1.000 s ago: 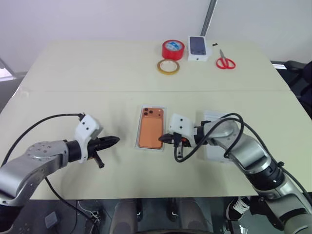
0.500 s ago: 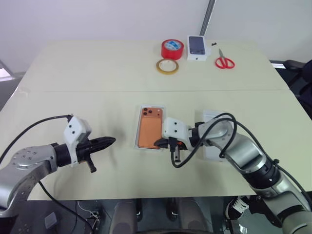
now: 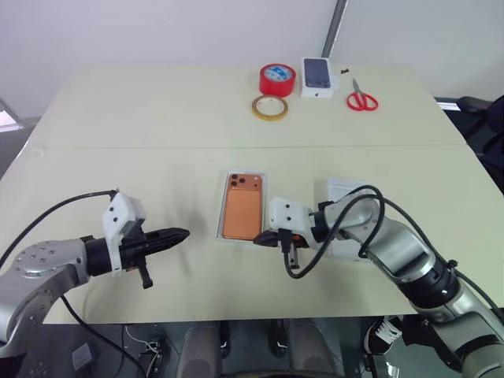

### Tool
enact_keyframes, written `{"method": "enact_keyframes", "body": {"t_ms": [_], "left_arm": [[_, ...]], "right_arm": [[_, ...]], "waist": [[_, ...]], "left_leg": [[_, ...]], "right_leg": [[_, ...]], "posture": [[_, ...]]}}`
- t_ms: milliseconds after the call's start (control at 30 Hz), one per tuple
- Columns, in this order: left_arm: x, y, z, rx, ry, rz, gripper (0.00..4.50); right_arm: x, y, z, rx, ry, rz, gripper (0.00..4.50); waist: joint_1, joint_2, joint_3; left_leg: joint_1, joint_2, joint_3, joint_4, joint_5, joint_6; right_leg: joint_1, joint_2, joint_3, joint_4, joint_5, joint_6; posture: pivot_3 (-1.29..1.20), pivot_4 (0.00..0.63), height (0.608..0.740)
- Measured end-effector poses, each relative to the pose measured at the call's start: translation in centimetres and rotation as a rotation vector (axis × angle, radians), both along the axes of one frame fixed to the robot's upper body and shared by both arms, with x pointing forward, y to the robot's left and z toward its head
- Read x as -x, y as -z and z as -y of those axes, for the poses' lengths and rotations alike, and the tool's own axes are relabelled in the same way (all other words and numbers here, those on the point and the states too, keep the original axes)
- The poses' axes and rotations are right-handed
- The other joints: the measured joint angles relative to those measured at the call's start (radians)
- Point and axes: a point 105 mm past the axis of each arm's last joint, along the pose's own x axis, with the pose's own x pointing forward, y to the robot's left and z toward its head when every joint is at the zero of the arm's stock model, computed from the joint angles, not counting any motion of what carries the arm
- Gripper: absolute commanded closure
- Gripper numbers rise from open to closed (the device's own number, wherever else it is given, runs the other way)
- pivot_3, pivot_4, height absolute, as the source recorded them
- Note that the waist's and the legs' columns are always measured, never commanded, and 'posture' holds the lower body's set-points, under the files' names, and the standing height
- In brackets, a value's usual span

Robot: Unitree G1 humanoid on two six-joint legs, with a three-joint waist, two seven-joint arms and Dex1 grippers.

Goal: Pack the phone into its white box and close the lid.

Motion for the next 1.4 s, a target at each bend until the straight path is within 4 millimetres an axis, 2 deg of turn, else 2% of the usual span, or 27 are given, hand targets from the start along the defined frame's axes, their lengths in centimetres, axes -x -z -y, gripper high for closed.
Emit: {"method": "enact_keyframes", "body": {"t_ms": [833, 900, 967, 1067, 1133, 1233, 1400], "left_arm": [[0.1, 0.3, 0.0, -0.026, -0.003, 0.003, 4.45], [0.1, 0.4, -0.1, -0.028, -0.005, 0.004, 4.45], [-0.2, 0.3, -0.1, -0.02, -0.023, 0.009, 4.45], [-1.7, 0.3, -0.9, 0.007, -0.125, -0.026, 4.45], [-3.1, 0.6, -1.7, 0.035, -0.229, -0.068, 4.45], [-4.3, 1.0, -1.9, 0.052, -0.314, -0.093, 4.45], [-5.8, 1.9, -0.5, 0.008, -0.335, -0.111, 4.45]], "right_arm": [[-1.1, 0.6, -0.4, -0.018, 0.057, 0.007, 4.5], [-1.2, 0.1, -0.7, -0.044, 0.057, 0.006, 4.5], [-1.6, -1.3, -1.5, -0.102, 0.064, 0.021, 4.5], [-2.7, -3.4, -1.8, -0.132, 0.095, 0.086, 4.5], [-3.6, -3.8, -1.5, -0.121, 0.137, 0.121, 4.5], [-5.0, -3.1, 0.0, -0.073, 0.229, 0.133, 4.5], [-7.5, -2.8, 3.4, 0.035, 0.375, 0.197, 4.5]], "waist": [[0.0, 0.0, 0.0], [-0.001, 0.0, 0.0], [-0.003, 0.0, 0.0], [0.004, 0.0, -0.001], [0.006, -0.001, -0.002], [0.003, -0.002, -0.002], [0.002, -0.003, -0.003]], "left_leg": [[0.001, -0.001, 0.0, 0.002, 0.001, 0.0], [0.001, -0.001, 0.0, 0.002, 0.001, 0.0], [0.001, 0.0, 0.0, 0.003, 0.001, 0.0], [0.001, 0.0, -0.001, 0.003, 0.002, -0.002], [0.001, 0.0, -0.002, 0.003, 0.002, -0.002], [0.001, -0.001, -0.001, 0.004, 0.002, -0.001], [0.002, -0.001, 0.0, 0.004, 0.002, -0.002]], "right_leg": [[0.001, 0.002, 0.0, 0.002, 0.0, 0.0], [0.001, 0.003, 0.0, 0.003, 0.0, 0.0], [0.001, 0.003, 0.001, 0.004, 0.0, 0.001], [0.002, 0.005, 0.0, 0.006, 0.0, 0.001], [0.002, 0.005, 0.0, 0.006, 0.001, 0.001], [0.003, 0.005, 0.0, 0.006, 0.002, 0.004], [0.003, 0.005, 0.0, 0.008, 0.002, 0.005]], "posture": [[0.0, 0.15, 0.74], [0.0, 0.15, 0.74], [0.0, 0.15, 0.74], [0.0, 0.15, 0.74], [0.0, 0.15, 0.74], [0.0, 0.15, 0.74], [0.0, 0.15, 0.74]]}}
